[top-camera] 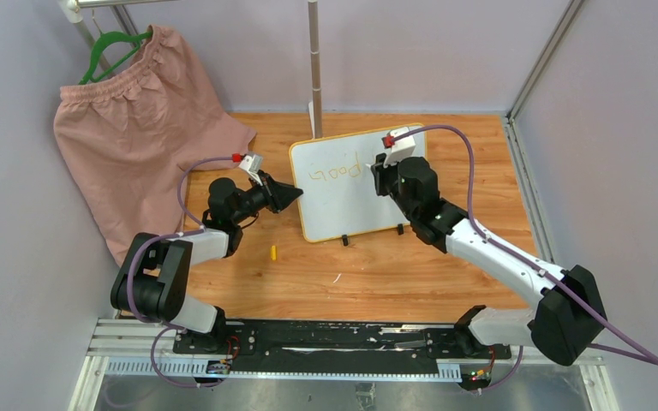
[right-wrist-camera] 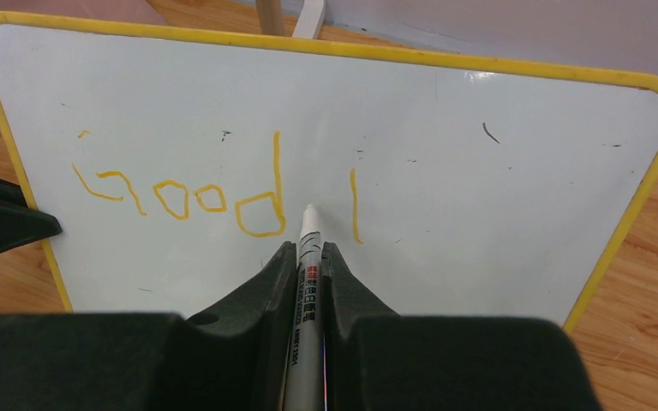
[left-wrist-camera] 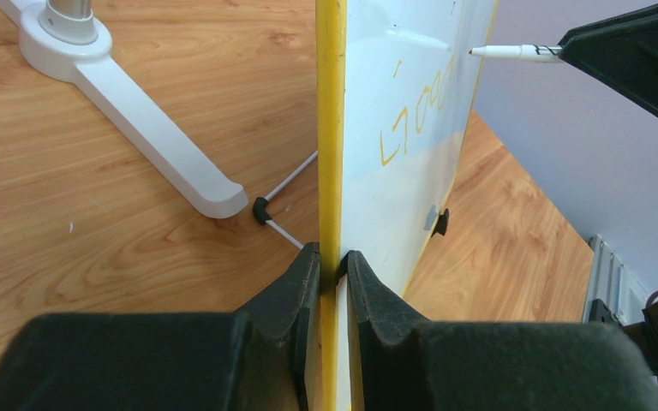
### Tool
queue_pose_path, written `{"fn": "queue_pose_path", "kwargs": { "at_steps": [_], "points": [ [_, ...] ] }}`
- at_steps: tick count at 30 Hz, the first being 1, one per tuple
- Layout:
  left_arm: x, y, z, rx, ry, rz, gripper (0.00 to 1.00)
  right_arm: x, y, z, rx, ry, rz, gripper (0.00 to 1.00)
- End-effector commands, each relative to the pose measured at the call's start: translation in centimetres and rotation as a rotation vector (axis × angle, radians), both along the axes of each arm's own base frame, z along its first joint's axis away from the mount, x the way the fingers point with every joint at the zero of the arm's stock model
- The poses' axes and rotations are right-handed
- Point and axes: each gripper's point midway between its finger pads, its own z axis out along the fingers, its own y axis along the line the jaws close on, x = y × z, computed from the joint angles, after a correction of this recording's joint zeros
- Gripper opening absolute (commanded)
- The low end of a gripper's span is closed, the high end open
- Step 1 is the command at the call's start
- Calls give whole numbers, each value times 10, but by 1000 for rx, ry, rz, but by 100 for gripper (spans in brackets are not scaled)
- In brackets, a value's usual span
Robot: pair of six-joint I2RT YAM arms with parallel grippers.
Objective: Write a sentence on the whiteboard
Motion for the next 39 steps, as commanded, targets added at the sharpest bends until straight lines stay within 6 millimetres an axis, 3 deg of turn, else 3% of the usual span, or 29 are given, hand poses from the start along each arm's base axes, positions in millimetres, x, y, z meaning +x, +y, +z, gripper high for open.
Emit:
{"fn": "queue_pose_path", "kwargs": {
  "at_steps": [1, 14, 32, 39],
  "points": [
    [1, -3, 13, 2, -48, -14, 6, 8, -9, 11, 7, -22, -51, 0],
    [0, -3, 13, 3, -50, -15, 6, 16, -18, 0, -6, 5, -84, 0],
    [0, -3, 13, 3, -49, -15, 5, 18, -45, -1, -16, 4, -180, 0],
    [1, -3, 12, 3, -47, -14, 5, 9, -38, 21, 52, -54, -113, 0]
  ]
}}
